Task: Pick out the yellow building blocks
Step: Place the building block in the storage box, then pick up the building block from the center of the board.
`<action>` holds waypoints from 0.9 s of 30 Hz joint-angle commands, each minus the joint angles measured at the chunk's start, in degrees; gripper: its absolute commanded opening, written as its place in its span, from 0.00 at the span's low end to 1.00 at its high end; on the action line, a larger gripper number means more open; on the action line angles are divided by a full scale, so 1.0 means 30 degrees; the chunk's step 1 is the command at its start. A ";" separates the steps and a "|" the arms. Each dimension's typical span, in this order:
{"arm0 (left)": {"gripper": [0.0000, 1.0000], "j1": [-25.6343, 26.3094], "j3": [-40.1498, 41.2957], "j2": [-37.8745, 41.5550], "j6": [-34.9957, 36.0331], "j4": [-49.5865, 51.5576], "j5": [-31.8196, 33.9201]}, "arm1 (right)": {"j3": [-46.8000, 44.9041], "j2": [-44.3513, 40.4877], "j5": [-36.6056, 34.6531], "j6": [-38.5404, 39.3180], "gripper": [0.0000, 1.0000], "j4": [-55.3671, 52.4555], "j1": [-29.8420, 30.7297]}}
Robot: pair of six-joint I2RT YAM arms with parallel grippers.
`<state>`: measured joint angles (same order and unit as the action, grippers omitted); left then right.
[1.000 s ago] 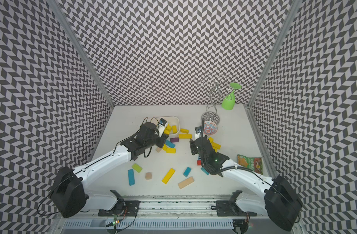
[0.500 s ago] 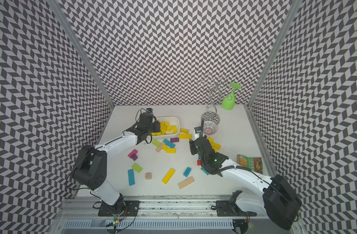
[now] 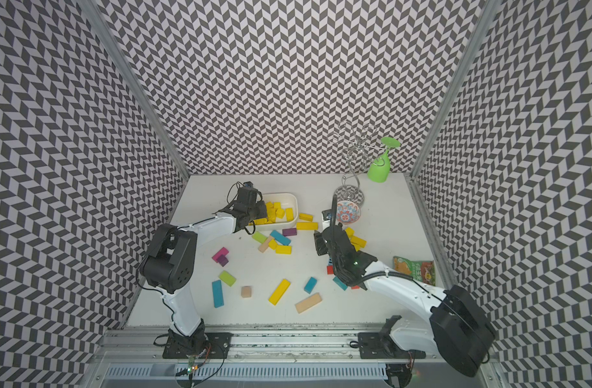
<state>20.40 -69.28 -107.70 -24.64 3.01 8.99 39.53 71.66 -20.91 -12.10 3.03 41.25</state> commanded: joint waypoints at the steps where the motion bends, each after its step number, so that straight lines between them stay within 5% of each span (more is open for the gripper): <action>1: 0.53 -0.0196 -0.0554 0.0134 0.0073 -0.0541 -0.0273 | 0.0639 0.0038 -0.0030 -0.0171 0.56 0.0520 -0.0130; 9: 0.65 -0.0365 0.0445 0.3378 0.0449 -0.1125 -0.0157 | 0.0740 0.0124 -0.0432 -0.1888 0.57 -0.0973 -0.0135; 19: 0.65 -0.0359 0.5622 1.1478 -0.0428 -0.1901 0.0341 | 0.3456 0.4668 -0.2824 -1.0864 0.64 -0.6383 -0.0720; 27: 0.65 -0.0371 0.9505 1.6301 -0.1961 -0.0412 0.0778 | 0.5371 0.7804 -0.2542 -1.3570 0.69 -0.6935 -0.1594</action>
<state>19.57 -42.57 -61.82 -28.42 -0.56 10.26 53.21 93.51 -27.31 -46.44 -16.73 37.50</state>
